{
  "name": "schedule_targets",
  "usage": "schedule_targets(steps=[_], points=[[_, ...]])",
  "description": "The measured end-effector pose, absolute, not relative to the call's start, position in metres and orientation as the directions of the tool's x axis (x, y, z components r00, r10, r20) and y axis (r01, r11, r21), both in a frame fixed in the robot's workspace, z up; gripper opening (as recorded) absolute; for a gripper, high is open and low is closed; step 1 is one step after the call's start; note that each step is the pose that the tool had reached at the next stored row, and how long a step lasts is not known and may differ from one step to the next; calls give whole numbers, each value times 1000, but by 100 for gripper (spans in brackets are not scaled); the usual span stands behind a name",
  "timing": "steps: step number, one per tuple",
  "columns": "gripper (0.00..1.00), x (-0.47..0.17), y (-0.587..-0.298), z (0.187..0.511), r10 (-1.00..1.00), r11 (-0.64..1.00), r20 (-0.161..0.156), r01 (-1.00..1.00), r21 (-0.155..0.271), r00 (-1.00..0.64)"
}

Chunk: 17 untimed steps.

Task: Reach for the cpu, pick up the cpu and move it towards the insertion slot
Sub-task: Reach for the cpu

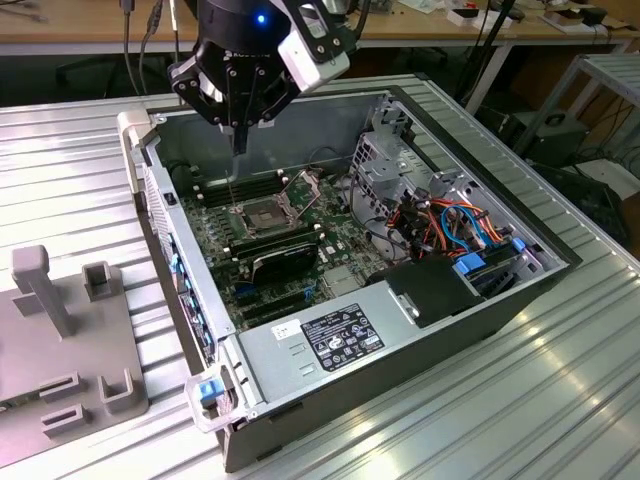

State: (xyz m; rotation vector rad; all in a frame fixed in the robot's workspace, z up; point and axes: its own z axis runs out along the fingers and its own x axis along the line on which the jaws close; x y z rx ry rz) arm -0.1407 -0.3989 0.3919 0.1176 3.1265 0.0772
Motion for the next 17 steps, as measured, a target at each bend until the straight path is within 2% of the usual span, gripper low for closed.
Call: schedule_targets(steps=[17], points=[[11,-146,-399,391,75,996,-1,75,51,-997]])
